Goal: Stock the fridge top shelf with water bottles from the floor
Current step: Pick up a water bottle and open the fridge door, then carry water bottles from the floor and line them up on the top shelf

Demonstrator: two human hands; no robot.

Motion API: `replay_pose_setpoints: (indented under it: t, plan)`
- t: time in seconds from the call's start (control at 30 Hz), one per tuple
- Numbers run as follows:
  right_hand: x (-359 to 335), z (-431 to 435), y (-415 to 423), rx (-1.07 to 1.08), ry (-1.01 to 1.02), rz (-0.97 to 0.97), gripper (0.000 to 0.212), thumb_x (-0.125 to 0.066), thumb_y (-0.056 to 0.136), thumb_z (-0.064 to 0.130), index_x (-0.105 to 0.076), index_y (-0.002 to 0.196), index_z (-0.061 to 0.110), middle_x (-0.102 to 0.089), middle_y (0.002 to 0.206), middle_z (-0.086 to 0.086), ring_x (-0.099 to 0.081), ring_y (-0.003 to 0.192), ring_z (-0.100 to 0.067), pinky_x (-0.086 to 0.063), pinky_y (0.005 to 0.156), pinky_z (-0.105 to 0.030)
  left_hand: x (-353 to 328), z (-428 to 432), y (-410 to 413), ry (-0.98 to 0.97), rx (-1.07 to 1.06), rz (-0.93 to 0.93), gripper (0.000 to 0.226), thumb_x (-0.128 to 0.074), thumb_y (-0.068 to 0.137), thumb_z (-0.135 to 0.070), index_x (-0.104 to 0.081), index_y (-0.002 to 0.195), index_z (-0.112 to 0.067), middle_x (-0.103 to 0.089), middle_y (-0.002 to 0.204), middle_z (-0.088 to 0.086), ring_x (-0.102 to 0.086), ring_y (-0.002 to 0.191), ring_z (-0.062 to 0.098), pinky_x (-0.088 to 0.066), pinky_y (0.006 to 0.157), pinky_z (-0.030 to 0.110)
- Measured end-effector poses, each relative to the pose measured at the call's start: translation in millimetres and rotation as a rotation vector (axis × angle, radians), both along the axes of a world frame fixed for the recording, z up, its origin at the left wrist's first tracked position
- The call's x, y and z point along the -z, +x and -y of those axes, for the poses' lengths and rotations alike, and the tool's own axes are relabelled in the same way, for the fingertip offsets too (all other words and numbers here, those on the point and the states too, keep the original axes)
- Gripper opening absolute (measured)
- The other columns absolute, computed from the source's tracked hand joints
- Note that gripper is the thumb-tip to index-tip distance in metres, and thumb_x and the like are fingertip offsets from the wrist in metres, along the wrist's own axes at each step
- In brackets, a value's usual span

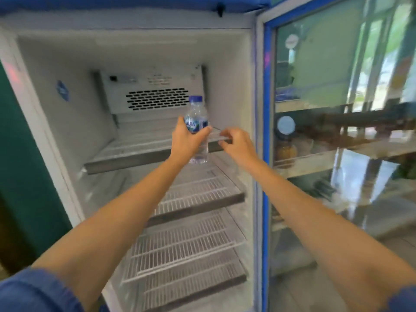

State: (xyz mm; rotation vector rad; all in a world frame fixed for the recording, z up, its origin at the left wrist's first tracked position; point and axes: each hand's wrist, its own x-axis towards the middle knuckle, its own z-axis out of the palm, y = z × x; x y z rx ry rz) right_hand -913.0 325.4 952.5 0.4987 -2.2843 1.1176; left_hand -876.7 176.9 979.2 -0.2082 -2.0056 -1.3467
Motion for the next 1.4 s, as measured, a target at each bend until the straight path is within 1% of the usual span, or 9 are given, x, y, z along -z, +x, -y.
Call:
replay_pose_setpoints:
  t: [0.13,0.3,0.53,0.7,0.8,1.0,1.13,1.3,1.4]
  plan:
    - [-15,23,-69,0.008,0.166,0.093,0.031,-0.064,0.089,0.025,-0.064,0.115,0.008,-0.065,0.114,-0.010,-0.060,0.106,-0.025,-0.042,0.084,-0.028,-26,34,-65,-0.003,0.065,0.030,0.049,-0.078,0.072,-0.025,-0.048,0.110,-0.018,-0.064,0.099,0.004,-0.067,0.089,0.021,-0.059,0.078,0.042]
    - [-7,31,-122,0.140,0.453,0.255,0.041,-0.040,0.097,0.047,-0.064,0.110,0.017,-0.065,0.114,-0.012,-0.060,0.103,-0.031,-0.043,0.083,-0.035,-32,49,-136,0.040,0.039,0.039,0.051,-0.078,0.074,-0.016,-0.047,0.115,-0.019,-0.062,0.102,0.002,-0.064,0.093,0.021,-0.055,0.089,0.043]
    - [11,33,-138,0.298,0.509,-0.024,0.048,-0.033,0.100,0.035,-0.069,0.084,0.009,-0.071,0.092,-0.014,-0.065,0.084,-0.031,-0.038,0.066,-0.032,-32,47,-230,0.030,0.081,0.123,0.060,-0.079,0.074,-0.016,-0.049,0.126,-0.009,-0.061,0.113,0.006,-0.060,0.096,0.018,-0.050,0.084,0.029]
    - [27,34,-148,0.375,0.523,-0.332,0.053,-0.030,0.088,0.030,-0.060,0.047,0.015,-0.059,0.044,-0.004,-0.054,0.037,-0.023,-0.004,0.046,-0.018,-27,38,-302,0.160,0.130,0.267,0.065,-0.083,0.068,-0.015,-0.051,0.125,-0.010,-0.063,0.115,0.009,-0.063,0.103,0.025,-0.053,0.093,0.040]
    - [30,33,-154,0.394,0.442,-0.474,0.054,-0.038,0.089,0.031,-0.047,0.038,0.017,-0.046,0.034,0.003,-0.040,0.027,-0.017,-0.009,0.042,-0.015,-25,36,-346,0.205,0.138,0.326,0.073,-0.087,0.061,-0.017,-0.052,0.124,-0.010,-0.063,0.117,0.012,-0.062,0.104,0.029,-0.051,0.095,0.046]
    - [38,33,-160,0.361,0.430,-0.507,0.053,-0.039,0.092,0.035,-0.056,0.045,0.019,-0.050,0.038,0.002,-0.042,0.031,-0.016,-0.037,0.040,-0.022,-9,38,-407,0.228,0.145,0.385,0.089,-0.089,0.045,-0.033,-0.053,0.123,-0.010,-0.065,0.117,0.016,-0.064,0.103,0.031,-0.054,0.091,0.046]
    - [40,34,-160,0.300,0.385,-0.486,0.042,-0.039,0.094,0.036,-0.076,0.081,0.019,-0.074,0.074,0.001,-0.068,0.061,-0.018,-0.056,0.064,-0.034,-3,38,-427,0.299,0.145,0.381,0.088,-0.089,0.051,-0.029,-0.048,0.126,-0.010,-0.064,0.116,0.017,-0.064,0.103,0.034,-0.053,0.092,0.050]
    - [40,34,-159,0.248,0.277,-0.521,0.057,-0.024,0.101,0.043,-0.076,0.096,0.021,-0.076,0.092,0.005,-0.071,0.084,-0.016,-0.050,0.087,-0.036,1,34,-434,0.186,0.180,0.426,0.097,-0.089,0.054,-0.033,-0.040,0.133,-0.005,-0.059,0.124,0.018,-0.060,0.110,0.033,-0.051,0.095,0.049]
    - [42,34,-158,0.220,0.221,-0.547,0.055,-0.026,0.102,0.041,-0.076,0.099,0.020,-0.076,0.096,0.005,-0.070,0.088,-0.015,-0.048,0.089,-0.035,9,36,-426,0.069,0.205,0.553,0.087,-0.085,0.065,-0.013,-0.034,0.135,-0.006,-0.053,0.128,0.011,-0.053,0.118,0.028,-0.045,0.102,0.047]
